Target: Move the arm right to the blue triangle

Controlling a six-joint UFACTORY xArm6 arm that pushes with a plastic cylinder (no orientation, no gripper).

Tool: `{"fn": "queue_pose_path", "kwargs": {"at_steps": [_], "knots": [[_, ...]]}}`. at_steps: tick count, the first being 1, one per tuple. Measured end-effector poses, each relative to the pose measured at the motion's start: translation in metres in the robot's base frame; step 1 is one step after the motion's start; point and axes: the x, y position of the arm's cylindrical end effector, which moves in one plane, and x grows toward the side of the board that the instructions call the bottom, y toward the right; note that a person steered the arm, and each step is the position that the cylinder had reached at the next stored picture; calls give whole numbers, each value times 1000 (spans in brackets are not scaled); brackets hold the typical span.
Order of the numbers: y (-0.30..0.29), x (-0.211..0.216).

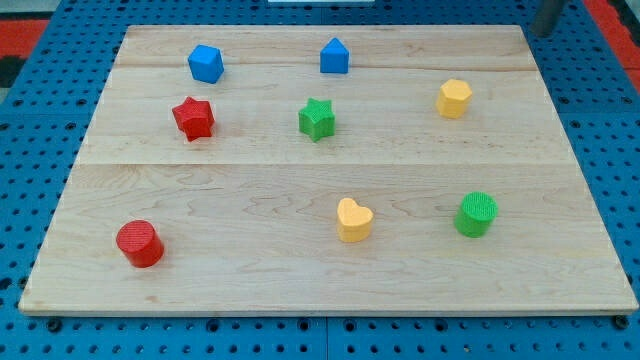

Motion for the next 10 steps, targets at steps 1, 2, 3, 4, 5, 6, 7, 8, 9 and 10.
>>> {"fn": "queue_pose_path", "kwargs": {"at_steps": [1, 2, 3, 4, 5, 6, 7, 8, 9, 10], "knots": [[-51, 34], [-107, 63], [-119, 75], [-119, 79], [-119, 77], [-118, 71], [-120, 62], [-130, 59], [-170, 41], [-195, 36]]}}
